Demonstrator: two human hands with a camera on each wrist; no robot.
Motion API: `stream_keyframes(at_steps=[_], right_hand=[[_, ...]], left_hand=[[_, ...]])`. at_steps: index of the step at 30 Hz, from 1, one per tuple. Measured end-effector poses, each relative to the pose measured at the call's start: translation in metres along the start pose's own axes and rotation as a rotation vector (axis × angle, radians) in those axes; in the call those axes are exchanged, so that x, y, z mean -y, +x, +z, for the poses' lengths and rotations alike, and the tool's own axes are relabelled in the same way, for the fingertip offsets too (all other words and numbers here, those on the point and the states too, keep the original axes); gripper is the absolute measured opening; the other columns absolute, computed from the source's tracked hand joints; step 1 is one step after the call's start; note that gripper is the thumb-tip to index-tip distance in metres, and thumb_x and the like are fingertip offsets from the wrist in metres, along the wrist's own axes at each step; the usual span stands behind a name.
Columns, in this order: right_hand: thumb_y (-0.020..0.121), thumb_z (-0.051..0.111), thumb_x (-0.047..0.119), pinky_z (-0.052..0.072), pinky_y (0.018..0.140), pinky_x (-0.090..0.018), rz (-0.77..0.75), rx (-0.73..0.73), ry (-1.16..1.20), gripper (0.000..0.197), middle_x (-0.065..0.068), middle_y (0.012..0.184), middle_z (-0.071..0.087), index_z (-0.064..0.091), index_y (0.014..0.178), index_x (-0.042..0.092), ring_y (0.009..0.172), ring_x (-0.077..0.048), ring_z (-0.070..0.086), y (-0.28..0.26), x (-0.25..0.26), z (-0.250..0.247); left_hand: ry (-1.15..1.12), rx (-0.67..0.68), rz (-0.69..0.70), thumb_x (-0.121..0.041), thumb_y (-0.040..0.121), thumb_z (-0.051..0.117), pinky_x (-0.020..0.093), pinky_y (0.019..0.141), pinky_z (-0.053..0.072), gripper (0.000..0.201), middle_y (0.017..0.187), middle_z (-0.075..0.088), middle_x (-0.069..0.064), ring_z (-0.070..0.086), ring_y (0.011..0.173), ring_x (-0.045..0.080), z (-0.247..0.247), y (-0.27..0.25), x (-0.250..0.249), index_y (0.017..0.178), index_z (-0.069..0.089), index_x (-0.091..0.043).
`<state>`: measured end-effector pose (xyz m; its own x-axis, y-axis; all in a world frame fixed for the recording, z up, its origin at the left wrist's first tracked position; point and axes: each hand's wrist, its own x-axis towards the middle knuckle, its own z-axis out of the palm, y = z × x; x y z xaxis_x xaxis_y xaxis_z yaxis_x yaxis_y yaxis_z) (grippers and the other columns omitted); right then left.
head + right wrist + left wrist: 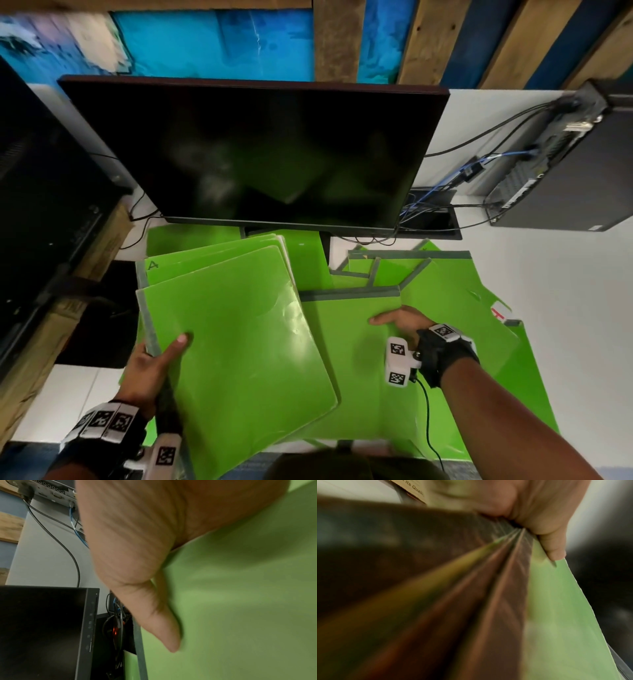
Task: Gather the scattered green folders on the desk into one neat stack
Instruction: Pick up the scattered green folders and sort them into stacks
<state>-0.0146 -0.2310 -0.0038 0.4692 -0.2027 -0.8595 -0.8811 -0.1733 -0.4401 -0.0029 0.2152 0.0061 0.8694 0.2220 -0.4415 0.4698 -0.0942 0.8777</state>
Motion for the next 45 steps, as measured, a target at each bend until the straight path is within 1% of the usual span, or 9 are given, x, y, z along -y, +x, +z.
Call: stream_keyframes(at_steps=[13,18,24,28,31,34,37,41,45], right_hand=[[0.074,0.078,0.025,0.036,0.102,-0.044,-0.109,-0.142,-0.036,0.094,-0.014,0.151,0.034,0.023,0.147,0.005,0.135,-0.036,0.036,-0.038,0.016,-0.042],[0.060,0.086,0.029,0.042,0.102,-0.040,-0.353,-0.205,0.053,0.045,-0.007,0.100,0.071,0.068,0.097,0.010,0.102,-0.025,0.063,-0.059,0.006,-0.117],[0.080,0.066,-0.001,0.057,0.059,-0.019,-0.650,-0.386,0.299,0.024,0.016,0.081,0.073,0.068,0.101,0.008,0.063,-0.002,0.069,-0.097,0.010,-0.208],[0.086,0.068,0.027,0.055,0.081,-0.019,-0.663,-0.408,0.196,0.041,0.026,0.064,0.068,0.060,0.110,-0.006,0.057,0.013,0.063,-0.059,0.001,-0.306],[0.076,0.073,0.004,0.059,0.069,-0.028,-0.784,-0.301,-0.119,0.027,0.006,0.086,0.076,0.072,0.101,0.013,0.073,-0.008,0.072,-0.140,0.046,-0.251],[0.069,0.080,0.007,0.053,0.074,-0.012,-0.908,-0.225,-0.397,0.034,0.018,0.093,0.073,0.070,0.100,0.017,0.075,0.004,0.068,-0.159,0.083,-0.201],[0.070,0.080,0.002,0.045,0.076,-0.004,-0.956,-0.176,-0.601,0.043,0.025,0.092,0.071,0.065,0.110,0.011,0.079,0.009,0.064,-0.140,0.105,-0.164],[0.068,0.083,0.014,0.045,0.087,-0.023,-1.008,-0.138,-0.784,0.053,0.001,0.107,0.068,0.061,0.116,0.011,0.094,-0.013,0.061,-0.105,0.107,-0.113],[0.073,0.080,0.020,0.037,0.104,-0.029,-0.953,-0.199,-0.716,0.070,0.000,0.126,0.057,0.048,0.135,0.021,0.113,-0.013,0.051,-0.076,0.092,-0.064]], left_hand=[[0.009,-0.017,-0.086,-0.058,0.043,0.087,0.063,0.084,0.052,0.087,0.106,0.068,0.025,0.066,0.095,0.043,0.020,0.007,0.003,0.111,0.063,-0.010],[-0.018,-0.046,-0.078,-0.061,0.042,0.088,0.071,0.080,0.048,0.089,0.112,0.064,0.029,0.066,0.093,0.042,0.031,0.022,0.009,0.111,0.062,-0.010],[-0.006,-0.011,-0.061,-0.057,0.041,0.087,0.043,0.067,0.052,0.096,0.088,0.065,0.017,0.059,0.078,0.029,0.049,0.016,-0.009,0.113,0.059,0.000],[0.019,0.078,0.044,-0.044,0.062,0.084,0.035,0.072,0.050,0.072,0.099,0.066,0.012,0.061,0.081,0.025,0.075,0.006,-0.033,0.116,0.056,-0.006],[0.029,0.172,0.132,-0.020,0.082,0.073,0.025,0.073,0.053,0.038,0.103,0.069,0.005,0.066,0.085,0.013,0.111,-0.010,-0.052,0.116,0.056,-0.012],[0.051,0.274,0.202,-0.011,0.085,0.067,0.024,0.076,0.051,0.029,0.098,0.068,0.002,0.063,0.087,0.017,0.151,-0.029,-0.065,0.112,0.056,-0.013],[0.083,0.384,0.254,-0.001,0.085,0.065,0.016,0.083,0.047,0.036,0.102,0.063,-0.005,0.060,0.087,0.007,0.184,-0.049,-0.069,0.114,0.052,-0.016],[0.106,0.560,0.217,0.012,0.072,0.069,0.008,0.074,0.044,0.051,0.096,0.062,-0.015,0.057,0.081,-0.017,0.207,-0.069,-0.062,0.104,0.053,-0.025],[0.078,0.578,0.134,0.009,0.065,0.078,0.015,0.075,0.051,0.059,0.095,0.073,-0.017,0.065,0.088,-0.004,0.204,-0.071,-0.050,0.115,0.054,-0.013]])
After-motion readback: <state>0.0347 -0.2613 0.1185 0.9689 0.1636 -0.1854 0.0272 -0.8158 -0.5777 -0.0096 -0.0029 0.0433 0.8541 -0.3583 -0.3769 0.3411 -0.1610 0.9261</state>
